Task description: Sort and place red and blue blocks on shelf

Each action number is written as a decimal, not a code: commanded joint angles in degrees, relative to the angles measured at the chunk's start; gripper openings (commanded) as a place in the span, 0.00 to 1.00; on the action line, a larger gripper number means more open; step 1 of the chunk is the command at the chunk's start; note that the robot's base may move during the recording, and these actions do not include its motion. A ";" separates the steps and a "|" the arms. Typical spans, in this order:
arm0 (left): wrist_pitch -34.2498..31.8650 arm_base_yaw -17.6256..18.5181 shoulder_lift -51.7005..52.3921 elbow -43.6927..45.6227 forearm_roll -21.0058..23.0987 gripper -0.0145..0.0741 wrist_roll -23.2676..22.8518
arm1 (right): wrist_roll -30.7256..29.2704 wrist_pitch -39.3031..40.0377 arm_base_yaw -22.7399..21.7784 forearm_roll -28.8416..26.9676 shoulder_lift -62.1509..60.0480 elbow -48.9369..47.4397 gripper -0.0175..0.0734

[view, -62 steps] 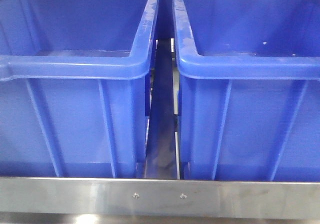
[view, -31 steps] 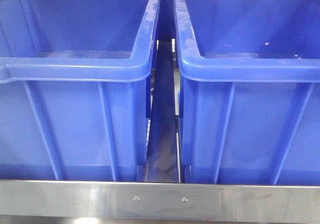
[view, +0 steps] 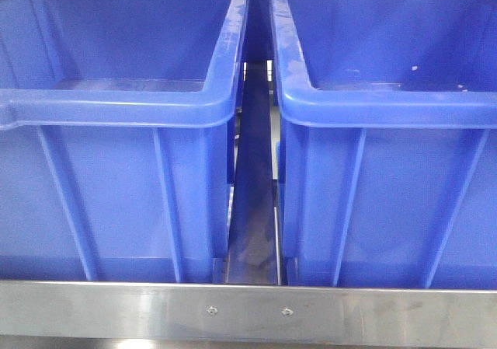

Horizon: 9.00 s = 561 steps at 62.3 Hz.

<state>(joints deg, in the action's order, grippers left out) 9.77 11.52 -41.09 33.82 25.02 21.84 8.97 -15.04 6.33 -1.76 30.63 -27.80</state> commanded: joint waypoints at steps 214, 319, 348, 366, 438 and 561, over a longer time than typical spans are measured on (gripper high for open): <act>3.47 -9.42 25.56 -9.36 3.15 0.31 -0.77 | 26.24 -22.26 9.55 36.56 -18.50 -9.34 0.26; 3.47 -9.42 25.56 -9.36 3.15 0.31 -0.77 | -4.36 26.61 -6.33 3.97 -32.39 28.25 0.26; 3.47 -9.42 25.56 -9.36 3.15 0.30 -0.77 | -4.36 22.82 -6.33 3.97 -32.39 28.25 0.26; 3.47 -9.42 25.56 -9.36 3.15 0.30 -0.77 | -4.36 24.08 -6.33 3.97 -32.33 28.25 0.26; -11.56 -9.00 41.92 -30.88 -11.91 0.31 -12.46 | -4.36 24.04 -6.33 4.02 -32.33 28.25 0.26; -12.99 -5.74 42.53 -35.82 -17.90 0.31 -16.88 | -4.36 24.04 -6.33 4.02 -32.33 28.25 0.26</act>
<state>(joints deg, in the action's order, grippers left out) 1.50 5.79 0.28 -0.58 6.94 5.02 4.58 3.53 0.37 2.37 -0.63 1.65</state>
